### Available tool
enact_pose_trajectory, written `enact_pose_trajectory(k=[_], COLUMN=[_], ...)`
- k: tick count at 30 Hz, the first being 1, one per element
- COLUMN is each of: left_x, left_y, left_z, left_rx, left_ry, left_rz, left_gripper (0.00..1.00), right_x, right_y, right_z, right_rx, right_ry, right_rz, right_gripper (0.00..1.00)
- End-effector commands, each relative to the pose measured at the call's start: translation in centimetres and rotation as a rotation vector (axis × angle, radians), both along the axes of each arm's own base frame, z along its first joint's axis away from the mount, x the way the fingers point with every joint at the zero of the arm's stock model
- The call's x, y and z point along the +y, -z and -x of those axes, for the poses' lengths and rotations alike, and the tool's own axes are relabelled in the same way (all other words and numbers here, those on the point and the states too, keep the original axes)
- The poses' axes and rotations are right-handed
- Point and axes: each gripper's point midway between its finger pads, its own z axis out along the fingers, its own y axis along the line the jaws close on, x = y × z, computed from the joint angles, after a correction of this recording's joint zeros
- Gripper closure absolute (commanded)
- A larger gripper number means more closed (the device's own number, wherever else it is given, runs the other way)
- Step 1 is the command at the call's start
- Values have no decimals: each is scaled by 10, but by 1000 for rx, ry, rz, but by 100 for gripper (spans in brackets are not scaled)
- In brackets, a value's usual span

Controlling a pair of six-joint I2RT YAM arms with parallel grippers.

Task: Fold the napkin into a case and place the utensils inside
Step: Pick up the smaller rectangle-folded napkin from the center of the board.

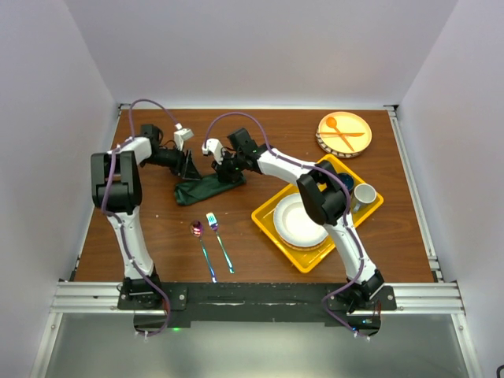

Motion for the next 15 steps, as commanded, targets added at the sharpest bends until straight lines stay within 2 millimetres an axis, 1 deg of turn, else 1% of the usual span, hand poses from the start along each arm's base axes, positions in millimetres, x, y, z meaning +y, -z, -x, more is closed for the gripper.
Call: enact_pose_trajectory(k=[1,2,4,6,9,13,15], left_x=[-8,-10,-14,-19,-25,-27,-29], left_y=[-3,-2,2,6,12,18,19], left_z=[0,4,6,10,11,9,9], left_rx=[-9,15,26,50,74,101,114], left_ry=[77,83,100,112,122,101,94], left_rz=[24,39,51,60,64,76,89], left_gripper=[38,38,39,41,45,58,62], right_x=[-10,-11,-10,-11,-9,-8,-9], right_y=[13,14,13,14,12,11,11], right_z=[4,4,4,2,1,0,0], right_rx=[4,5,3,1,-6,-11,-8], right_ry=[-4,-3,-5,-2,-8,-9,-8], right_rz=[52,55,52,55,51,51,52], right_gripper=[80,80,80,80,80,80,80])
